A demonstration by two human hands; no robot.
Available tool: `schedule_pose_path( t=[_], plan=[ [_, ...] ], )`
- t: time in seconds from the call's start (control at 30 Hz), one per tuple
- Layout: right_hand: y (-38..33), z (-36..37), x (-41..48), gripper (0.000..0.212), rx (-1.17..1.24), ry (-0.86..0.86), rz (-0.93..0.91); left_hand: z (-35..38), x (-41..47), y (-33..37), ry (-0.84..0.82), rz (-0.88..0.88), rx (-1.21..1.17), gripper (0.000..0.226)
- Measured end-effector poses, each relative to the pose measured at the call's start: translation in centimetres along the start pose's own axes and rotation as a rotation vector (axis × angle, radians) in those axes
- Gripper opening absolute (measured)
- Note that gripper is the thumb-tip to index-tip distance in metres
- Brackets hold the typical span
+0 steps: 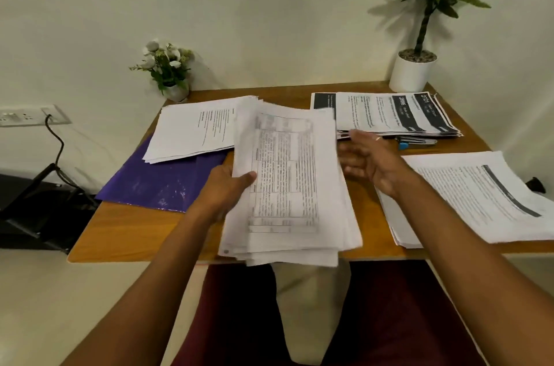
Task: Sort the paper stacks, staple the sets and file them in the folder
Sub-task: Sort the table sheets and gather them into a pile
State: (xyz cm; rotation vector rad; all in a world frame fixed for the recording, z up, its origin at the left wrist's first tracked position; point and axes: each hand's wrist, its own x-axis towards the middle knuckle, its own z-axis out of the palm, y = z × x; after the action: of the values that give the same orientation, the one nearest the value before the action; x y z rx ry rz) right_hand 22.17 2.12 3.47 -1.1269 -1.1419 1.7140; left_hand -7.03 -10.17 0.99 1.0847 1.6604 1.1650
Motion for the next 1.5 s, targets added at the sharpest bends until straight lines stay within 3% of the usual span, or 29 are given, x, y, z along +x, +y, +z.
schedule_pose_path(
  t=[0.1,0.33,0.57,0.73,0.87,1.0,1.2,1.37,1.5],
  plan=[
    [3.4,1.5,-0.2,0.045,-0.056,0.004,-0.028,2.3,-0.6,-0.9,0.036,0.035,-0.123,0.027],
    [6.5,2.0,-1.3,0.039,-0.151,0.156,-0.158,3.8,-1.6,-1.8,0.095,0.182,-0.183,0.027],
    [6.7,1.6,-0.8,0.034,-0.171,0.122,-0.161,3.5,-1.6,-2.5,0.149,0.191,-0.271,0.030],
    [6.5,1.0,-0.5,0.047,-0.207,0.064,-0.156,3.5,-1.6,-2.4,0.189,0.180,-0.224,0.032],
    [6.6,1.1,-0.7,0.054,-0.068,0.051,-0.160,3.4,-1.5,-2.6,0.208,0.181,-0.151,0.038],
    [6.7,1.2,-0.8,0.090,0.044,0.116,-0.213,3.5,-1.6,-2.8,0.220,0.177,-0.115,0.032],
    [7.0,1.0,-0.5,0.094,0.093,0.133,-0.249,3.5,-1.9,-2.5,0.213,0.181,-0.130,0.028],
    [7.1,1.1,-0.6,0.078,0.091,0.165,-0.252,3.6,-2.0,-2.3,0.210,0.182,-0.130,0.029],
    [6.8,1.3,-0.8,0.032,0.057,0.190,-0.214,3.6,-1.9,-2.5,0.211,0.169,-0.122,0.031]
  ],
)
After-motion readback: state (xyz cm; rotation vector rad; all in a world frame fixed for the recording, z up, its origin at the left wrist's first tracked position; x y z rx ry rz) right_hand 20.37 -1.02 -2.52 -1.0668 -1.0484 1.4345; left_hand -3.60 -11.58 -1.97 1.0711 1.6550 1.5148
